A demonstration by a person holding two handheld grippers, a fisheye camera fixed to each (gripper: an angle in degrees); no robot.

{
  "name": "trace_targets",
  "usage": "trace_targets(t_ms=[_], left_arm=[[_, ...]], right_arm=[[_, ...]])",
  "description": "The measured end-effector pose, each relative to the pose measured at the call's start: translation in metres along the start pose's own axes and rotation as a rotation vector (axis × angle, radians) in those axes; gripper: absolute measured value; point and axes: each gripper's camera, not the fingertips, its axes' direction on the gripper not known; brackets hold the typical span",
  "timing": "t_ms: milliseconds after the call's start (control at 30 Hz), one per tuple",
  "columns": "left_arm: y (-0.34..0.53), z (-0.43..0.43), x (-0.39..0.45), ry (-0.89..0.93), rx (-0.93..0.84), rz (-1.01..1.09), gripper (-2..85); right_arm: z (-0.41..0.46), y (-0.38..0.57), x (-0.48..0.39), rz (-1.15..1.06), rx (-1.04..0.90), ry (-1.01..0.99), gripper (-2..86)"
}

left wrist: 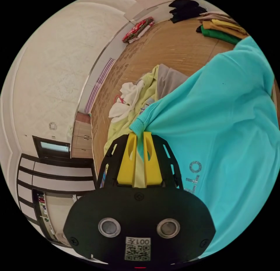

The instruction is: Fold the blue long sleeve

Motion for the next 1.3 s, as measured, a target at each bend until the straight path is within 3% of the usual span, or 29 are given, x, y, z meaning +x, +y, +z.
trace_targets(t_ms=[267,500,700,900,967,1033,1167,1300], left_arm=[[0.007,-0.018,0.004,0.014,0.091,0.025,4.5],[-0.009,0.01,0.013,0.033,0.004,0.08,5.0],[-0.033,0.041,0.026,0.07,-0.113,0.049,5.0],[-0.04,0.047,0.046,0.029,-0.145,0.063,4.1],[-0.043,0.044,0.052,0.015,-0.142,0.088,2.8],[-0.045,0.041,0.056,0.01,-0.142,0.103,1.8],[-0.047,0.036,0.064,0.006,-0.133,0.106,0.9],[-0.048,0.029,0.075,-0.032,-0.12,0.134,0.8]], right_arm=[[0.007,-0.007,0.117,0.228,-0.213,-0.401,3.0],[0.031,-0.006,0.103,0.14,-0.326,-0.312,3.0],[0.038,-0.036,0.089,0.073,-0.239,-0.064,3.5],[0.117,-0.062,0.059,-0.084,-0.253,0.373,6.5],[0.14,-0.056,0.053,-0.125,-0.247,0.61,8.4],[0.14,-0.045,0.059,-0.104,-0.208,0.652,9.1],[0.11,-0.005,0.102,0.04,-0.081,0.447,7.9],[0.111,0.032,0.134,0.047,-0.055,0.24,8.4]])
